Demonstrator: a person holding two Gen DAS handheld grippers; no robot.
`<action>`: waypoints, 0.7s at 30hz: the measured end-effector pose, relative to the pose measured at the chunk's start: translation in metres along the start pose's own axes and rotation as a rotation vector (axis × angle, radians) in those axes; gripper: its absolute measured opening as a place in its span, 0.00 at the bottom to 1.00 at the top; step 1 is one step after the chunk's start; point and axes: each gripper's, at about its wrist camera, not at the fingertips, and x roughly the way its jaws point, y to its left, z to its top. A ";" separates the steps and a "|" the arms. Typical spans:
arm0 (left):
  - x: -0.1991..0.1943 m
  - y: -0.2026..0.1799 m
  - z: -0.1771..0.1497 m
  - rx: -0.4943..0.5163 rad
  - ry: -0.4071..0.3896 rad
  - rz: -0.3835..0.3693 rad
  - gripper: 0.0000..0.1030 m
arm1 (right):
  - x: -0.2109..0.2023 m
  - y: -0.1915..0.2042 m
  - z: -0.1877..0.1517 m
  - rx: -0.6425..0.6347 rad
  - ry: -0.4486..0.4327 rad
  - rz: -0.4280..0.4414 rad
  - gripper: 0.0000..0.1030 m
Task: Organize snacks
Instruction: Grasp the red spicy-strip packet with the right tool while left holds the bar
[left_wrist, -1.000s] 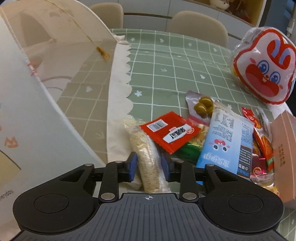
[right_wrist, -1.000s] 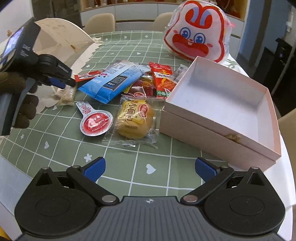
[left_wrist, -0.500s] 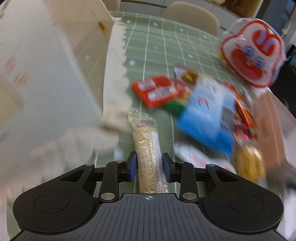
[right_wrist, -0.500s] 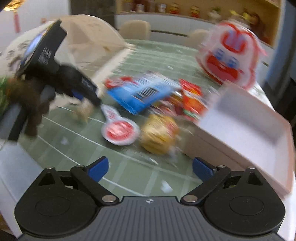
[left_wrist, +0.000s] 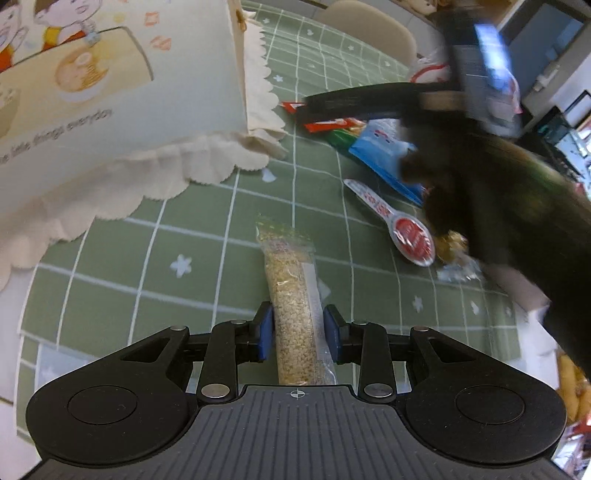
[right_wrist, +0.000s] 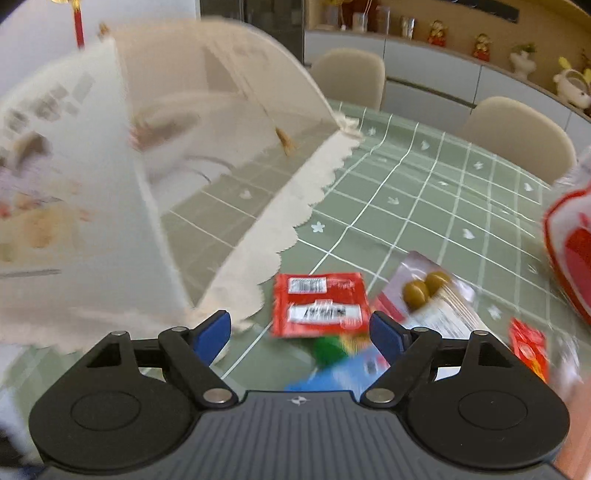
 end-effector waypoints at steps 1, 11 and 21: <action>-0.003 0.003 -0.001 -0.007 0.001 -0.010 0.33 | 0.012 -0.003 0.002 0.007 0.021 -0.012 0.80; -0.006 0.011 -0.001 0.004 0.043 -0.072 0.33 | -0.023 0.006 0.006 0.005 0.029 0.013 0.43; -0.006 -0.002 -0.007 0.000 0.065 -0.077 0.33 | -0.076 -0.001 -0.036 0.039 0.021 0.031 0.33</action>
